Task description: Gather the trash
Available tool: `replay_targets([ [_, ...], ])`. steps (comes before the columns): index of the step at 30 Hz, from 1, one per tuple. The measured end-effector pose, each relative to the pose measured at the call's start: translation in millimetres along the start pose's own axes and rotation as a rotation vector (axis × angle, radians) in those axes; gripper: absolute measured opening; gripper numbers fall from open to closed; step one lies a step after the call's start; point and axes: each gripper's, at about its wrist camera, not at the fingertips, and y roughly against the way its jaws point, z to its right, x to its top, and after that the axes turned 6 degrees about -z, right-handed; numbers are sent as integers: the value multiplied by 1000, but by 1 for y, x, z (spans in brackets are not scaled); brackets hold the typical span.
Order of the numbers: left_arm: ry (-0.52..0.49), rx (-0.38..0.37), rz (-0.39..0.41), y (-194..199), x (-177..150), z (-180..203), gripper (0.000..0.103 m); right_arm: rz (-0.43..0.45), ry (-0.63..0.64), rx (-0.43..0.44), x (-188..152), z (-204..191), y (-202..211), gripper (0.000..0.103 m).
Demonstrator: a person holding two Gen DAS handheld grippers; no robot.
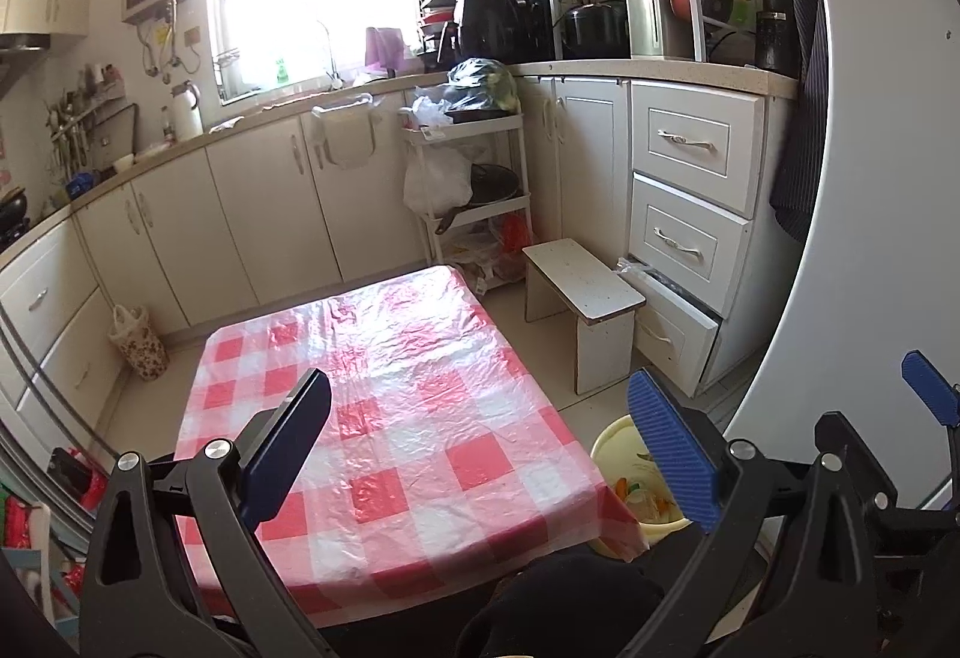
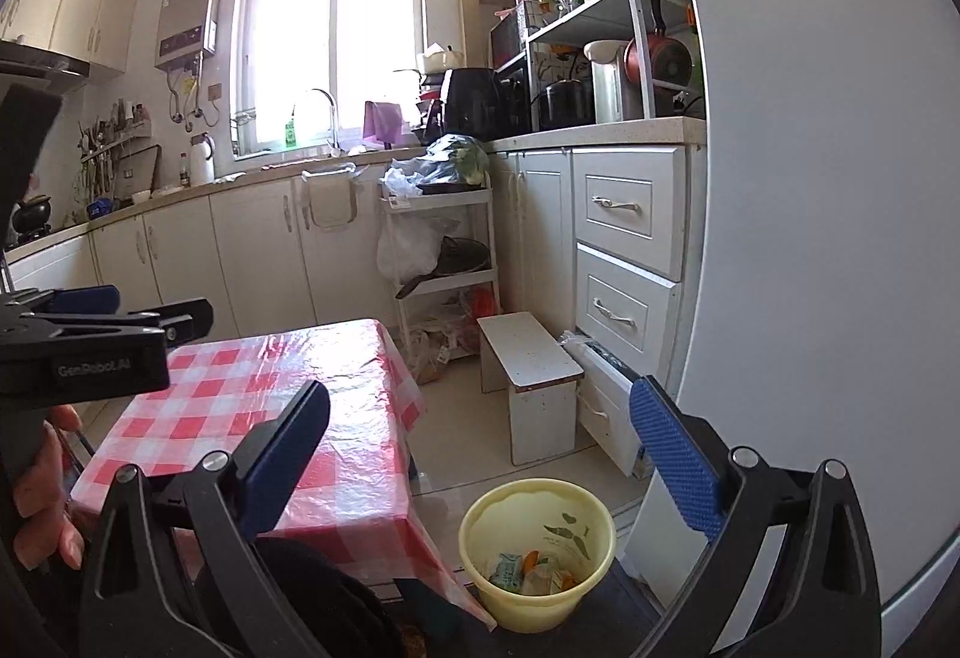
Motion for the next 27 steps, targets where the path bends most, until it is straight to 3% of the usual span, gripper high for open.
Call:
replay_targets([
  [4,3,7,11,7,1,1,96,-7,9,-49,1,-4,1,96],
  [27,63,26,69,34,-12,-26,96,45,54,-121,7,-36,27,96],
])
